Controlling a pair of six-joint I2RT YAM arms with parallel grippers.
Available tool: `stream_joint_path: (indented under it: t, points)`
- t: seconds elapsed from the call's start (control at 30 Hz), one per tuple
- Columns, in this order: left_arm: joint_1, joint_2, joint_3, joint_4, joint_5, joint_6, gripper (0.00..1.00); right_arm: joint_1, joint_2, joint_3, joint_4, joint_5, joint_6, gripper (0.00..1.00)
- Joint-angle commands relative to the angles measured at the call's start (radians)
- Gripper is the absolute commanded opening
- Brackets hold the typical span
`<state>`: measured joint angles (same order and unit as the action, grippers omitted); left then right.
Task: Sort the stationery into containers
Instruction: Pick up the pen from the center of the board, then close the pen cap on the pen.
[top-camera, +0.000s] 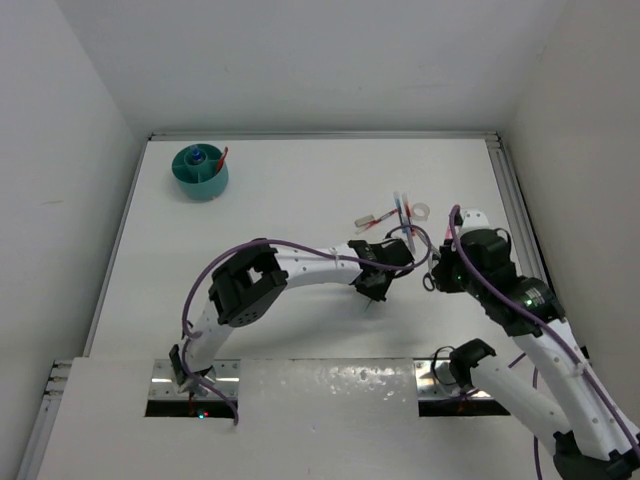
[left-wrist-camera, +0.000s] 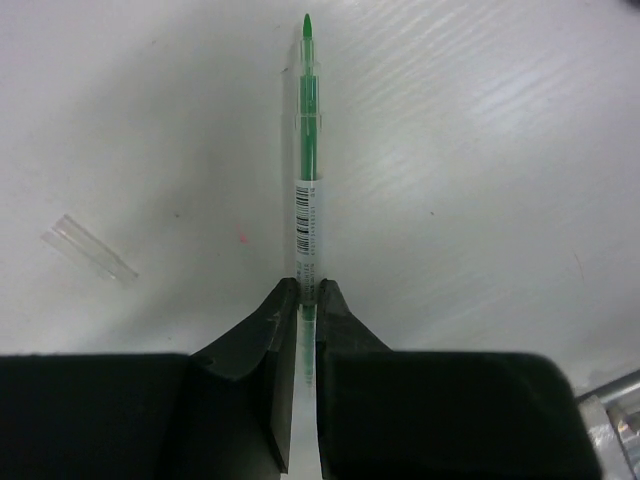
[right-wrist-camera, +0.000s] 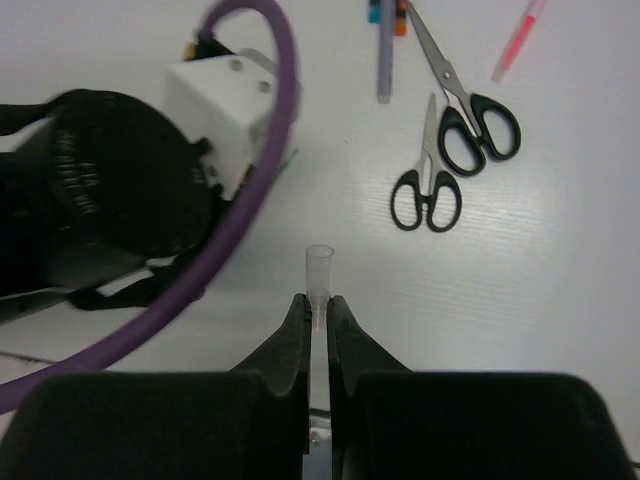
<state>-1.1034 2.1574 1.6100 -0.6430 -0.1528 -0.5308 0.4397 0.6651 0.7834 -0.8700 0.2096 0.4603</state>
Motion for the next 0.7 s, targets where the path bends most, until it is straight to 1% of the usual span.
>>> stream_joint_path:
  t: [0.0,0.03,0.07,0.1,0.13,0.17,0.2,0.23,0.27,0.3,0.33,0.37,0.4,0.43,0.47,0.5,0.53,0.57,0.6,0.63,0.67]
  points:
    - [0.019,-0.112,0.030,0.053,0.038,0.148,0.00,-0.006,0.024,0.153,-0.072,-0.103,-0.072,0.00]
    - [0.026,-0.199,-0.035,0.089,0.068,0.254,0.00,-0.006,0.031,0.175,-0.075,-0.140,-0.096,0.00]
    - [0.031,-0.256,-0.083,0.132,0.068,0.300,0.00,-0.006,0.042,0.194,-0.076,-0.174,-0.107,0.00]
    - [0.048,-0.375,-0.137,0.228,0.068,0.354,0.00,-0.004,0.047,0.230,-0.070,-0.229,-0.112,0.00]
    - [0.056,-0.433,-0.253,0.274,0.091,0.476,0.00,-0.006,0.063,0.252,-0.067,-0.251,-0.127,0.00]
    - [0.060,-0.497,-0.316,0.319,0.094,0.524,0.00,-0.004,0.076,0.269,-0.067,-0.269,-0.133,0.00]
    - [0.068,-0.624,-0.376,0.409,0.094,0.616,0.00,-0.006,0.088,0.308,-0.072,-0.307,-0.141,0.00]
    - [0.076,-0.684,-0.440,0.457,0.081,0.743,0.00,-0.004,0.102,0.327,-0.073,-0.328,-0.156,0.00]
    - [0.085,-0.750,-0.563,0.507,0.081,0.805,0.00,-0.006,0.116,0.344,-0.078,-0.346,-0.166,0.00]
    - [0.105,-0.863,-0.619,0.607,0.073,0.874,0.00,-0.006,0.145,0.368,-0.083,-0.364,-0.170,0.00]
    - [0.114,-0.917,-0.669,0.665,0.073,1.020,0.00,-0.006,0.157,0.379,-0.083,-0.407,-0.178,0.00]
    - [0.126,-1.011,-0.759,0.746,0.075,1.190,0.00,-0.006,0.178,0.389,-0.072,-0.430,-0.183,0.00]
    - [0.134,-1.054,-0.803,0.790,0.076,1.192,0.00,-0.006,0.186,0.389,-0.063,-0.458,-0.183,0.00]
    - [0.145,-1.088,-0.843,0.830,0.082,1.374,0.00,-0.001,0.195,0.389,-0.051,-0.513,-0.192,0.00]
    - [0.177,-1.128,-0.925,0.909,0.096,1.469,0.00,0.004,0.203,0.390,-0.035,-0.547,-0.198,0.00]
    - [0.200,-1.184,-0.968,0.960,0.126,1.629,0.00,0.008,0.229,0.393,-0.034,-0.574,-0.219,0.00]
    - [0.229,-1.209,-0.999,0.992,0.143,1.696,0.00,0.020,0.241,0.399,-0.034,-0.628,-0.236,0.00]
    - [0.284,-1.229,-1.021,1.011,0.177,1.745,0.00,0.031,0.251,0.404,-0.035,-0.650,-0.256,0.00]
    - [0.312,-1.261,-1.035,0.993,0.232,1.820,0.00,0.046,0.270,0.410,-0.031,-0.671,-0.285,0.00]
    - [0.338,-1.274,-1.033,0.968,0.258,1.845,0.00,0.053,0.278,0.412,-0.023,-0.694,-0.299,0.00]
    - [0.385,-1.298,-1.032,0.910,0.283,1.867,0.00,0.071,0.287,0.415,-0.002,-0.740,-0.313,0.00]
